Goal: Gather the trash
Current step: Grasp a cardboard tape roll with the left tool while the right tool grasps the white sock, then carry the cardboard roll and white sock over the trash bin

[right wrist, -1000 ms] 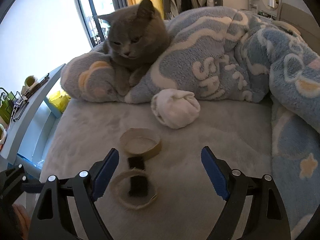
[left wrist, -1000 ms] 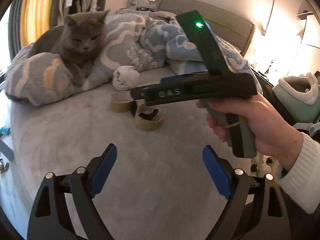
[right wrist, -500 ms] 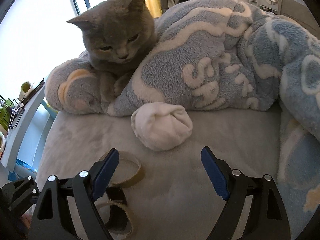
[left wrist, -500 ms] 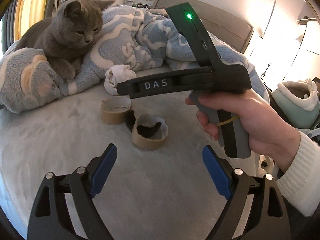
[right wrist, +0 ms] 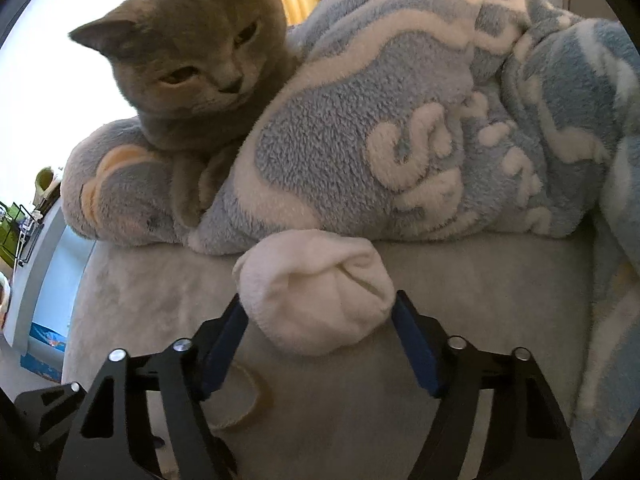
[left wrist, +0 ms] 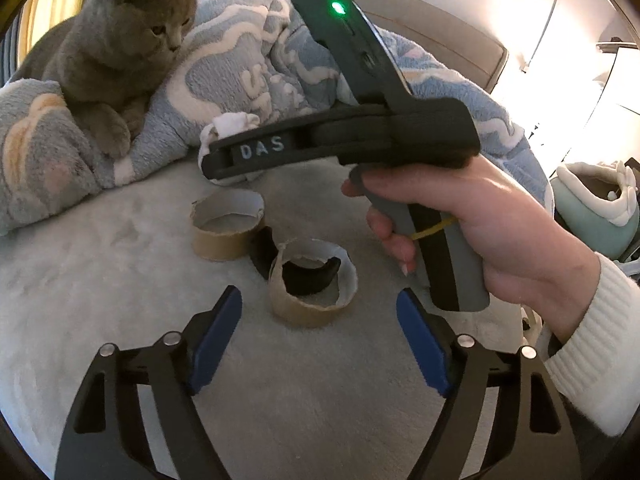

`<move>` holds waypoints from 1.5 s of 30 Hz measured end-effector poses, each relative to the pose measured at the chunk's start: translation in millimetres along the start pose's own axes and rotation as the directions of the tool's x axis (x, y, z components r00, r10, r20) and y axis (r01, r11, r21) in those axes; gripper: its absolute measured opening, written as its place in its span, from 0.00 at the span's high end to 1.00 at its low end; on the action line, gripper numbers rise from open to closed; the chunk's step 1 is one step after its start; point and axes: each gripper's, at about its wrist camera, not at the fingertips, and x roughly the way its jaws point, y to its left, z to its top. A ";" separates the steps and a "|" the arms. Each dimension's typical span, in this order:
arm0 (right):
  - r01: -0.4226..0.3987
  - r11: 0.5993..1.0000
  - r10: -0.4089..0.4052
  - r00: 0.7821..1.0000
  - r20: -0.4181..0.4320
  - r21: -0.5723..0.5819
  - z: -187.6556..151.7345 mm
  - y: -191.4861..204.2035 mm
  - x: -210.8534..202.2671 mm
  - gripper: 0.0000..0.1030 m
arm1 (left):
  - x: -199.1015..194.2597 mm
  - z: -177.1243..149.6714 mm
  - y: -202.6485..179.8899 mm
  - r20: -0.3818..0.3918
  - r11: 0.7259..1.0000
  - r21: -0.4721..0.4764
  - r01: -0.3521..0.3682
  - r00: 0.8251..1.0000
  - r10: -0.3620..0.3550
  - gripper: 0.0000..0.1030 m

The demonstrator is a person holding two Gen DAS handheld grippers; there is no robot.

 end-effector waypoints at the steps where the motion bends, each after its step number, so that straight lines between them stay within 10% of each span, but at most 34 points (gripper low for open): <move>1: -0.003 1.000 0.003 1.000 -0.001 -0.001 1.2 0.9 2.1 0.32 | 1.3 0.2 -1.3 -0.004 1.000 0.006 0.000 1.000 0.000 0.22; 12: -0.026 1.000 0.026 1.000 -0.006 -0.014 26.3 5.5 25.4 0.54 | 17.7 12.0 3.3 -0.022 1.000 0.010 0.003 1.000 -0.003 0.32; 28: -0.032 0.999 0.031 0.998 0.048 0.023 23.6 -16.6 -22.8 0.55 | 22.3 19.6 -4.7 -0.004 0.997 0.040 -0.066 0.998 0.066 0.52; 45: -0.005 0.999 0.001 0.992 0.129 0.033 -1.1 -7.7 -86.3 0.55 | -31.9 4.4 -29.5 0.097 0.993 0.036 -0.116 0.989 0.112 0.52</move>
